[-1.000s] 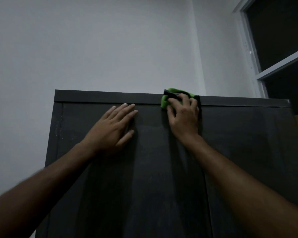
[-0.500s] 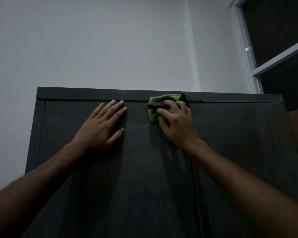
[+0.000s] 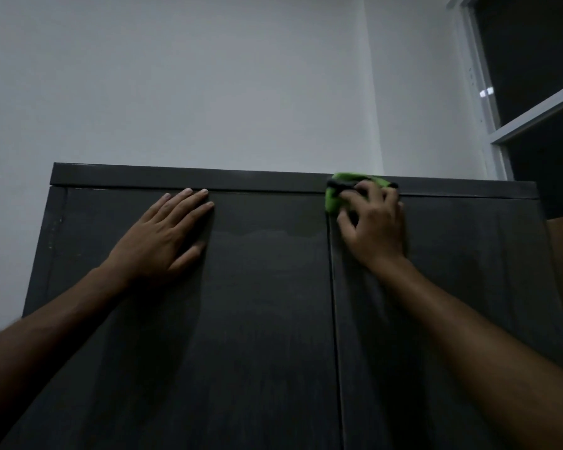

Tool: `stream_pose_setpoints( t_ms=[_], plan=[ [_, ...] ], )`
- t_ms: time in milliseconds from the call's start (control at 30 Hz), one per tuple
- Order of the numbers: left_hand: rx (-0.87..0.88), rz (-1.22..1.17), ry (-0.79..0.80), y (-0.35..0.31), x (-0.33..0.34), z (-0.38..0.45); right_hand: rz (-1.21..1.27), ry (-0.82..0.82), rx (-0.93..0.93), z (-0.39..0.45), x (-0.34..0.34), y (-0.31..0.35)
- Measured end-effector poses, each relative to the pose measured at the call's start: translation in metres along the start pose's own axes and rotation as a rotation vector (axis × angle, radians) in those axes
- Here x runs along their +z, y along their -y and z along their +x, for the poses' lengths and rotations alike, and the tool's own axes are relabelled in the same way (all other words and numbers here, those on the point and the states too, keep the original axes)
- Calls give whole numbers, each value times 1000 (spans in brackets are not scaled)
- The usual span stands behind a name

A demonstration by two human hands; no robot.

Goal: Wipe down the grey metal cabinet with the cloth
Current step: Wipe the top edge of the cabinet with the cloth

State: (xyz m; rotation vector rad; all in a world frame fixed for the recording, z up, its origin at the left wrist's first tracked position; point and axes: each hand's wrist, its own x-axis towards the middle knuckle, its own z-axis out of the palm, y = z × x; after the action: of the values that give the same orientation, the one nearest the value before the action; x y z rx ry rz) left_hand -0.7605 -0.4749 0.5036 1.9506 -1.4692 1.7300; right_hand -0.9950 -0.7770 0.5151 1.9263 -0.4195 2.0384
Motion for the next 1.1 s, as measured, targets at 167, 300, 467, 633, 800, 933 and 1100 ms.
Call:
stream_pose_setpoints(
  t_ms=[167,300,467,633,800,933,1100],
  plan=[
    [-14,-62,-54,-42,4,13,37,17,-81,5,13,39],
    [-22,-140,-67,-78,2,43,4,37,-293,-19,3,-4],
    [-7,-149,-38,-103,12,67,16,-46,216,20,-5,-36],
    [-1,-110,-59,-108,26,65,35,38,-310,-23,-3,-47],
    [15,-87,-98,-107,28,67,-13,-56,123,5,-19,-103],
    [-6,-80,-148,-112,33,68,31,-25,6,5,-6,-68],
    [-16,-79,-179,-113,36,69,-6,23,-245,-22,-17,-111]
  ],
)
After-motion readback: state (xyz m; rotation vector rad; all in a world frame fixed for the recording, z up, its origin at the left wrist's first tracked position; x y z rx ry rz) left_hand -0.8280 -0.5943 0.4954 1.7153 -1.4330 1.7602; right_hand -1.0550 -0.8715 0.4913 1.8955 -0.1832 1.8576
